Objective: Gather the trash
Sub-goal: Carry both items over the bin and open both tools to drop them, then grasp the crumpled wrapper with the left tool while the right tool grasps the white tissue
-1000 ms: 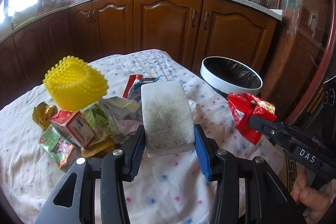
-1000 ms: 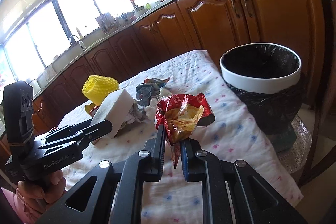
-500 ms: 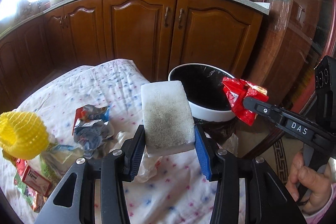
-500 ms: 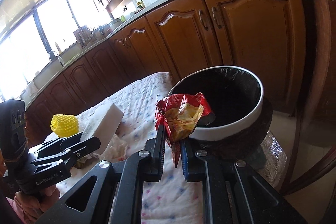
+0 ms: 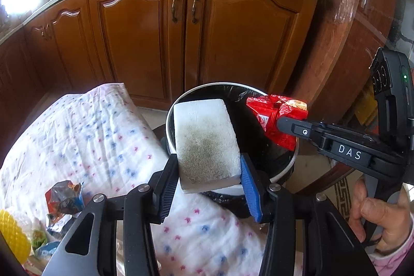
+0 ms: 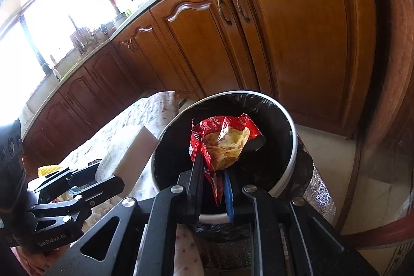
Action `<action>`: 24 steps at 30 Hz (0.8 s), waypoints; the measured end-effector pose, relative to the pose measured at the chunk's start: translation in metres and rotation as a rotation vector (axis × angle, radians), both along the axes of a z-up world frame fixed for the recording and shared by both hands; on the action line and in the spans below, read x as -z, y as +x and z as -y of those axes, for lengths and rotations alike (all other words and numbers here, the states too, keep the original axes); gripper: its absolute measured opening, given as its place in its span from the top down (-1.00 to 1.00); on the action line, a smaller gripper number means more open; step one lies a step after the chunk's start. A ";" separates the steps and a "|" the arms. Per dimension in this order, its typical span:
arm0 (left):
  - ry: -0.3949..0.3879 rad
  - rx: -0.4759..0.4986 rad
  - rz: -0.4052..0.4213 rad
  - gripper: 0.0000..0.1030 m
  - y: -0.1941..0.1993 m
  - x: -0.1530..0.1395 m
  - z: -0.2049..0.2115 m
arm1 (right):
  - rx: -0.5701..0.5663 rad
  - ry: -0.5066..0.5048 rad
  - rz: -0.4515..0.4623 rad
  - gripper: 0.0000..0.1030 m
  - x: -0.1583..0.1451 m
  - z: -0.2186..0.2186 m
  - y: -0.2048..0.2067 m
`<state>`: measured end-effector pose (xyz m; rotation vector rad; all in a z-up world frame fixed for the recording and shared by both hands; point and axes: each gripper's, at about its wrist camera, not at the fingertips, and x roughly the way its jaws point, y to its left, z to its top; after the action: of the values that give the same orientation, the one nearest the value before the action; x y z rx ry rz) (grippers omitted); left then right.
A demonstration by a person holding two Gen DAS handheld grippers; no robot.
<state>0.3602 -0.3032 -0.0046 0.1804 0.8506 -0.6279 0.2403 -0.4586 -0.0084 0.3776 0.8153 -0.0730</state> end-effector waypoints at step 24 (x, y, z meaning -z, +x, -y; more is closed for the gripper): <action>-0.064 -0.061 -0.062 -0.31 -0.010 0.018 -0.021 | 0.059 0.058 0.038 -0.36 -0.002 0.027 -0.007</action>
<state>0.3506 -0.2825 -0.0223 0.0773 0.8913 -0.6056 0.2330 -0.4853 -0.0064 0.4568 0.7701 -0.0964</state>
